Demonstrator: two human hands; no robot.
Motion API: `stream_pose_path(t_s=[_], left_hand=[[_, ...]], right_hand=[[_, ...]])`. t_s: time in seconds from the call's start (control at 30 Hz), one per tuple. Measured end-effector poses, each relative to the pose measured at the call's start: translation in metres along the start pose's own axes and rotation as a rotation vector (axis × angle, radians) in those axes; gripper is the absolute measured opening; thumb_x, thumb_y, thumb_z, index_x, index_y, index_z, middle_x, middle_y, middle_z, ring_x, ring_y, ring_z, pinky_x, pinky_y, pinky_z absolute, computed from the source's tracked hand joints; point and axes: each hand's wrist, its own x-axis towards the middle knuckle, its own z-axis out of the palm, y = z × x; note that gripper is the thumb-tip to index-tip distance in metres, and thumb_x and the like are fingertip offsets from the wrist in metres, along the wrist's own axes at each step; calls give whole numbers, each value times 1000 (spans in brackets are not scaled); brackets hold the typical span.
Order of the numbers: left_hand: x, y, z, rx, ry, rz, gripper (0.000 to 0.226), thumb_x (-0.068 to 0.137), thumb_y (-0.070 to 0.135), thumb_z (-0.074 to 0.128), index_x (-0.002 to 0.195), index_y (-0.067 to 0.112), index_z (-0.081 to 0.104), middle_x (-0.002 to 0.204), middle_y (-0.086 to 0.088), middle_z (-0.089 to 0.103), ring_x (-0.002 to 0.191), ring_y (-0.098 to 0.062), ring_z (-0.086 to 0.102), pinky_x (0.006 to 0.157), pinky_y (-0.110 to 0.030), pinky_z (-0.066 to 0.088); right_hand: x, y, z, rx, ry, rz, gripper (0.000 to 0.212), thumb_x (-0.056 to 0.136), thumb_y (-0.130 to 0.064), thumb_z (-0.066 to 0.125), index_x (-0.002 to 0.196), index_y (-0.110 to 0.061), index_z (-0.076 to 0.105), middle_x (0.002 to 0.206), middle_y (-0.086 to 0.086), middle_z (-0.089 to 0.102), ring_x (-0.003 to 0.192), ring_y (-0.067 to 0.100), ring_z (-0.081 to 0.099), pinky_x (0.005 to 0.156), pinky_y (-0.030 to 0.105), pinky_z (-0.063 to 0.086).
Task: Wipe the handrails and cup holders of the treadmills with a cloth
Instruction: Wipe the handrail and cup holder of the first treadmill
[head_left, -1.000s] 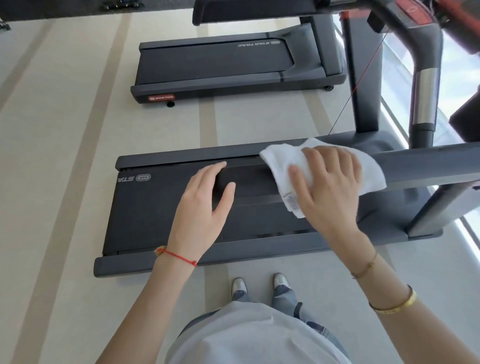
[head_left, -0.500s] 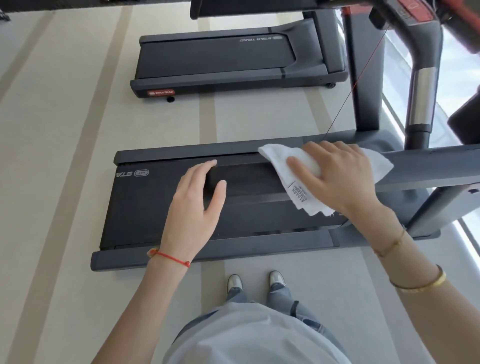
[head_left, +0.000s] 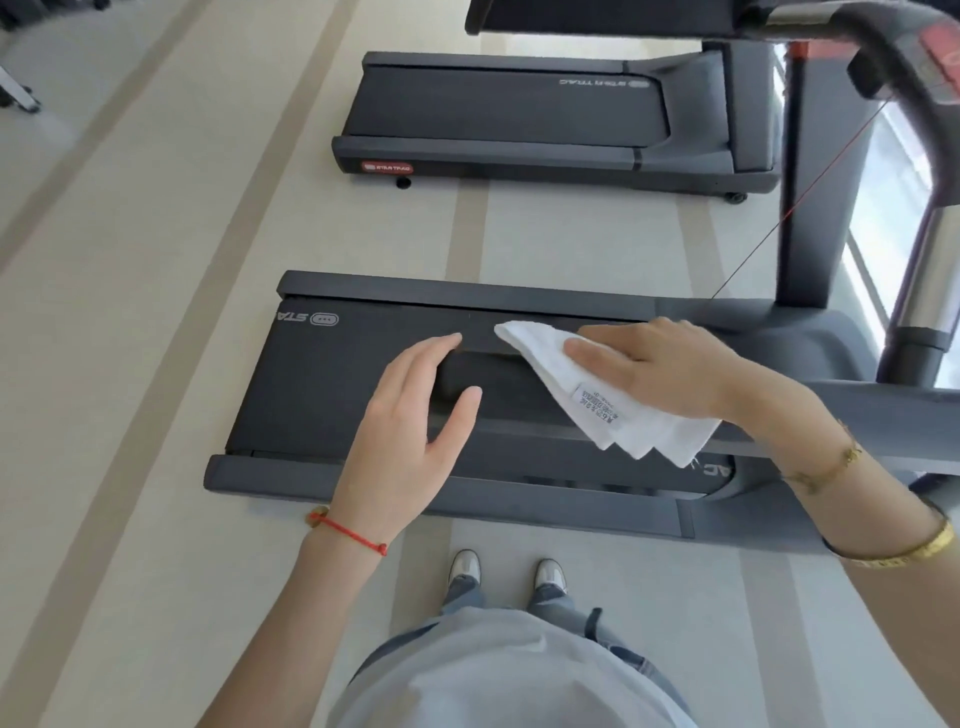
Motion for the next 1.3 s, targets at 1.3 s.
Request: stream_pose_path(t_s=[1.3], left_hand=[[26, 56, 39, 190, -17, 352, 19, 95, 13, 57, 111, 14, 69, 108, 4, 70, 101, -17, 63, 99, -36, 44]], right_hand=[[-82, 49, 60, -337, 1099, 150, 24, 96, -29, 51, 93, -10, 66, 86, 2, 65, 88, 29, 59, 87, 39, 43]])
